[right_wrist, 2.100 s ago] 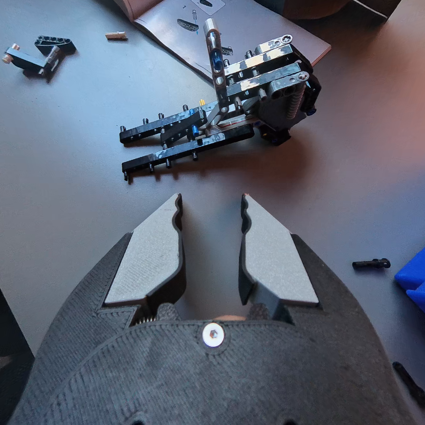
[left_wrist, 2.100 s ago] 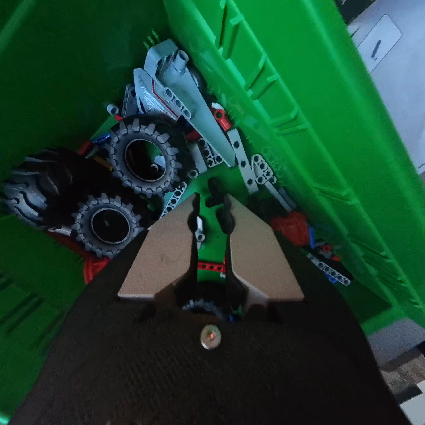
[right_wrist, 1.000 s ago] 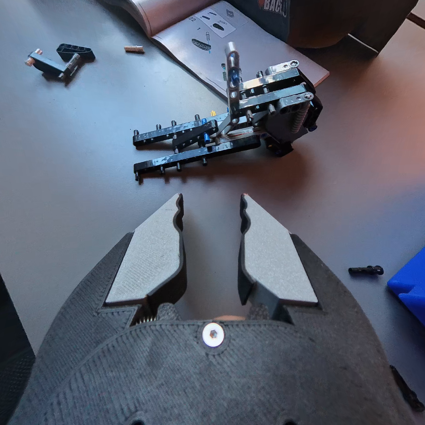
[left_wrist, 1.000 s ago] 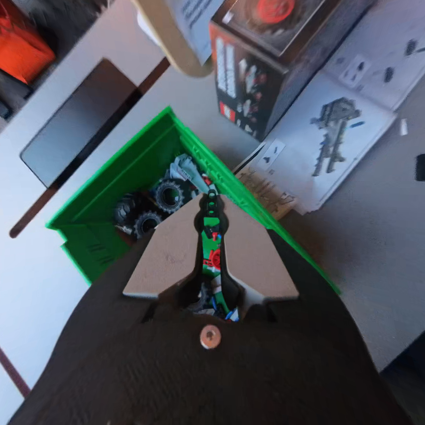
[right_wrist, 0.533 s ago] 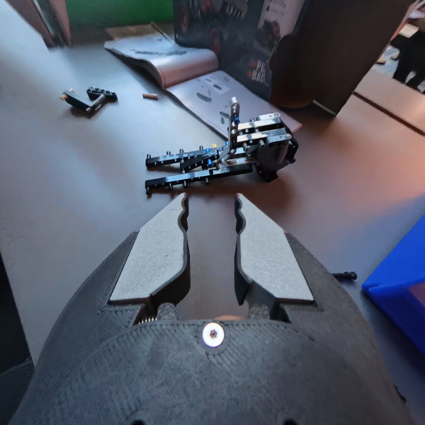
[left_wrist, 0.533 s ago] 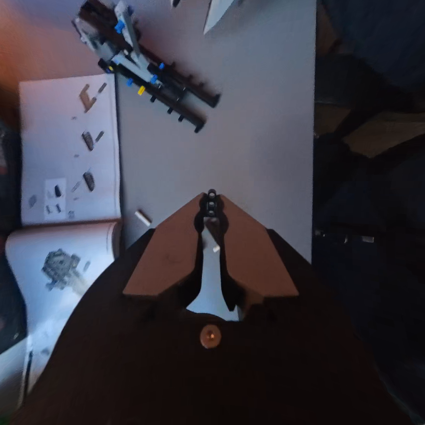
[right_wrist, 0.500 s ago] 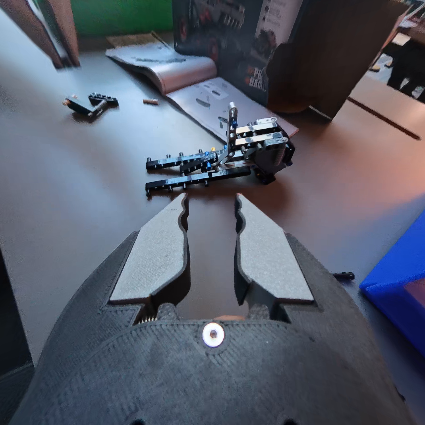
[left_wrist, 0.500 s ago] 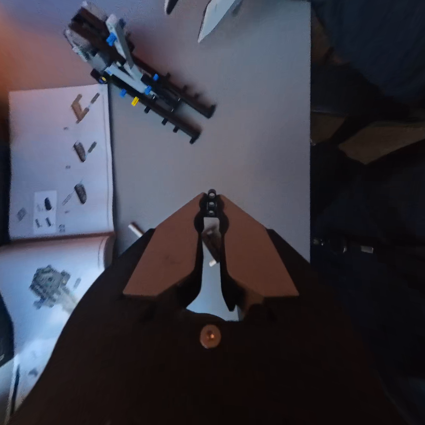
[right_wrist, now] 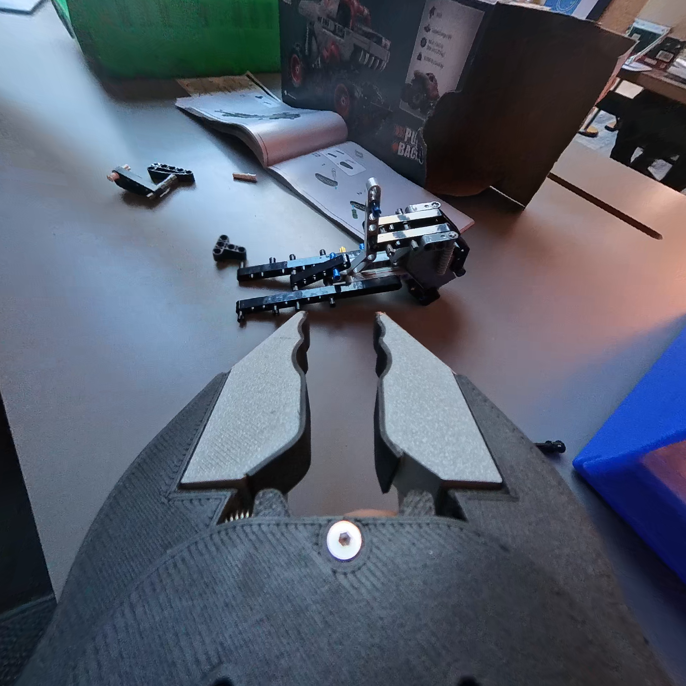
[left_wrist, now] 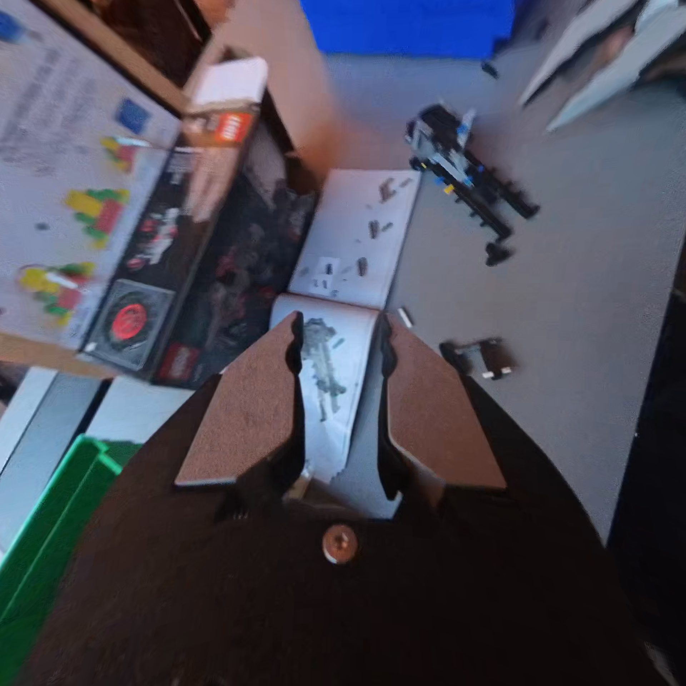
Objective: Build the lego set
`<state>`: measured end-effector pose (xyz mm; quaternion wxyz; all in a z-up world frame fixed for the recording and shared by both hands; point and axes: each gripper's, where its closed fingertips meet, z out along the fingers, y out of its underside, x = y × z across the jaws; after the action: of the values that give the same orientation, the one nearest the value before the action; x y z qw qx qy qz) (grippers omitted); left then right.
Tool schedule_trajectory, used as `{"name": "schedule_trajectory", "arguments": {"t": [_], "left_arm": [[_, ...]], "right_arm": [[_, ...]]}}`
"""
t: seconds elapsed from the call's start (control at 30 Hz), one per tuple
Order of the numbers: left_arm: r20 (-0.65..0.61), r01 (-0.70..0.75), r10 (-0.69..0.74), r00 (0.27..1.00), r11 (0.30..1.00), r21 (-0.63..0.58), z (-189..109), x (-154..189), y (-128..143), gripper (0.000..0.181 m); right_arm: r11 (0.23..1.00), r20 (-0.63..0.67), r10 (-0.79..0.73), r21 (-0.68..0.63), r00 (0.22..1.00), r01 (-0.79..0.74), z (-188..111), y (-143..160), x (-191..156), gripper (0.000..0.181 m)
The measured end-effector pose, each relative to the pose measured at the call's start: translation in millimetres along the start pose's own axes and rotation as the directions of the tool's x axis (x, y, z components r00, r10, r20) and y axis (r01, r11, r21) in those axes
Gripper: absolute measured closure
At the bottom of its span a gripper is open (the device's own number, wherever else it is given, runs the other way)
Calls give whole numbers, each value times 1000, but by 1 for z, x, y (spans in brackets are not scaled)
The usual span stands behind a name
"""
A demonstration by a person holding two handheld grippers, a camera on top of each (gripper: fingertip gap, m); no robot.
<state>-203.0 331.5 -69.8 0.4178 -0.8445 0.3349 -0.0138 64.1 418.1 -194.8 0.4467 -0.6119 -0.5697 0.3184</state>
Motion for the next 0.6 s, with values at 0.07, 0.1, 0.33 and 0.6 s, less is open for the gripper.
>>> {"name": "schedule_trajectory", "arguments": {"t": [0.07,0.1,0.33,0.6], "left_arm": [[68,84,-92,993,991,104,-39,-41,5,146],[90,105,-117,989,986,128,-53,-57,13,146],[213,238,-253,944,967,93,-87,-140,81,144],[251,576,-615,747,788,217,-133,-254,173,134]], "right_arm": [[1000,-6,6,2,1000,-6,0,0,1,150],[1000,-12,11,3,1000,-11,0,0,3,150],[998,-112,46,57,993,-40,-7,-5,22,150],[995,-139,69,82,988,-58,-10,-7,29,144]]}}
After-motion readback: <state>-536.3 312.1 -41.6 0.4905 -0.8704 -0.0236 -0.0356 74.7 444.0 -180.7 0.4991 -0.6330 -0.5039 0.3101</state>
